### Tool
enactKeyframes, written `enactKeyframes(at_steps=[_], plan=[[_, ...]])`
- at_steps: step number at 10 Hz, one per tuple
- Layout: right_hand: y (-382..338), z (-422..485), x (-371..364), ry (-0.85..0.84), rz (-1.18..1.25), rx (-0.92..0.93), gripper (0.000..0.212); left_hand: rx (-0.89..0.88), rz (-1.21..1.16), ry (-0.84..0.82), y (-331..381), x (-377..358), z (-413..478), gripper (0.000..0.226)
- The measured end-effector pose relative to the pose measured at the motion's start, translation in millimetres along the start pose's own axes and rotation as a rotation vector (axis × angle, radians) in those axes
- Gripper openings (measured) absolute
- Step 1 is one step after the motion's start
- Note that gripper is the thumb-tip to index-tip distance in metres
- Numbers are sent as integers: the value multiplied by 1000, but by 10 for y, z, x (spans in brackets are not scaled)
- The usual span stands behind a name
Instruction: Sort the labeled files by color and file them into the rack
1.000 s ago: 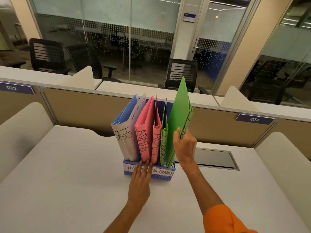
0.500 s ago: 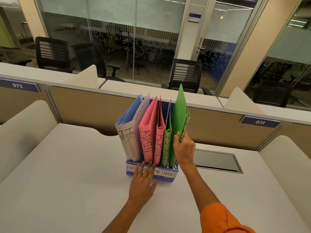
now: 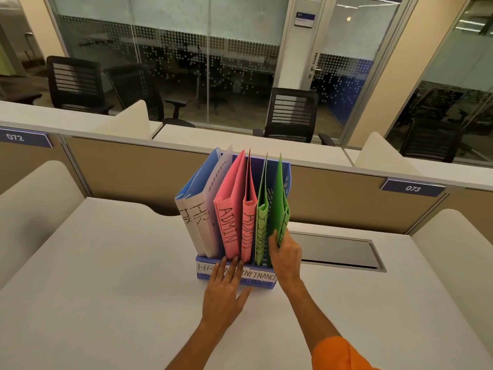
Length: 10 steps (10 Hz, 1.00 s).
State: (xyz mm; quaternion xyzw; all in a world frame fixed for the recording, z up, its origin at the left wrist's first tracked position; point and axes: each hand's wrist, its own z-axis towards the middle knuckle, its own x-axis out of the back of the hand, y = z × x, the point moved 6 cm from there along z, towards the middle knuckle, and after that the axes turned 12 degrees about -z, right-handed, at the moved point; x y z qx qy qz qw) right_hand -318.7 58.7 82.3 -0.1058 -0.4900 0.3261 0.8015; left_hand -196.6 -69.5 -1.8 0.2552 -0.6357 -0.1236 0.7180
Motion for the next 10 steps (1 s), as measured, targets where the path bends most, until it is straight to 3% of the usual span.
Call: enactKeyframes(at_steps=[4,6,8,9,10], plan=[[-32,-210,-195,-192,-61,-85,51,2,35,-11,37,30,-44,73],[-11,-579,-181,-309,-56,-122,69,17,72,42,149,155,-147,86],[40,-928,-59,-405,-363,-118,83,40,43,103,245,343,-294,92],[68,-1039,61,-418,-424,-121,84,11,44,91,260,369,-393,90],[-1,-1172,311,-268,-475,-61,83,-14,72,159,249,435,-591,90]])
